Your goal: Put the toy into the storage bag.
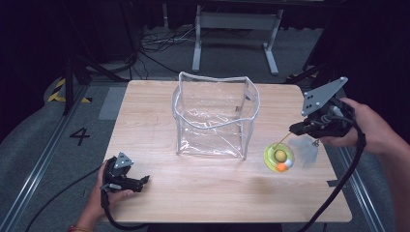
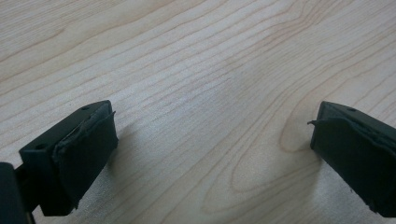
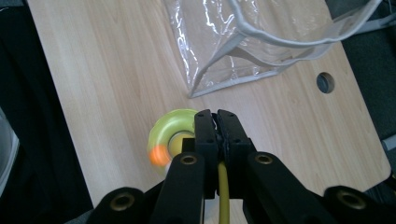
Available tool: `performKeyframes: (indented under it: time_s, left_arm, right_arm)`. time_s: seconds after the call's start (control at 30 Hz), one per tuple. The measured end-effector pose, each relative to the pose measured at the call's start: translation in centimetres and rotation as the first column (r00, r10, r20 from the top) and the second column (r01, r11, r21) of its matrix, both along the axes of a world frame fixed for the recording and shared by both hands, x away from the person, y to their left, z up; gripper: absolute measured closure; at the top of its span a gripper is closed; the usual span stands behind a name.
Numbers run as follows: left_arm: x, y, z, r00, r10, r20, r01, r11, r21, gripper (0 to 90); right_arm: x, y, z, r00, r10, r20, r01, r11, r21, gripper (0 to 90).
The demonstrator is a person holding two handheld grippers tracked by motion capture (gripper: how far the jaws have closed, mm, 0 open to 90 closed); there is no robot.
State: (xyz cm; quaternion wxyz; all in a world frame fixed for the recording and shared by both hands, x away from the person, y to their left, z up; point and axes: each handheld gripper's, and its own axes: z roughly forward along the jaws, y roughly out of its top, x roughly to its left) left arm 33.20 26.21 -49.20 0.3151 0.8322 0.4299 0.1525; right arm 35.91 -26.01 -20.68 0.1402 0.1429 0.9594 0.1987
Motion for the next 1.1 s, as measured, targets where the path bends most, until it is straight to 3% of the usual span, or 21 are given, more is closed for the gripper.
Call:
performKeyframes:
  time_s: [0.33,0.67,0.93,1.1]
  left_arm:
    - [0.0,0.0,0.0,1.0000,0.000,0.000,0.000,1.0000,0.000,0.8]
    - [0.0,0.0,0.0,1.0000,0.000,0.002,0.000,1.0000,0.000,0.8]
    - [0.0,0.0,0.0,1.0000,0.000,-0.002,0.000,1.0000,-0.002,0.8]
    - [0.0,0.0,0.0,1.0000,0.000,-0.001,0.000,1.0000,-0.002,0.9]
  right_arm:
    - [2.7,-1.2,3.0,0.9984,-0.056,0.008,0.057,0.998,-0.031,88.5]
    - [5.0,-1.3,7.1,0.9929,-0.105,0.055,0.107,0.993,-0.045,88.5]
    - [5.9,0.2,10.6,0.9918,-0.092,0.089,0.094,0.995,-0.020,88.5]
    - [6.3,2.0,11.9,0.9926,-0.070,0.099,0.072,0.997,-0.015,88.5]
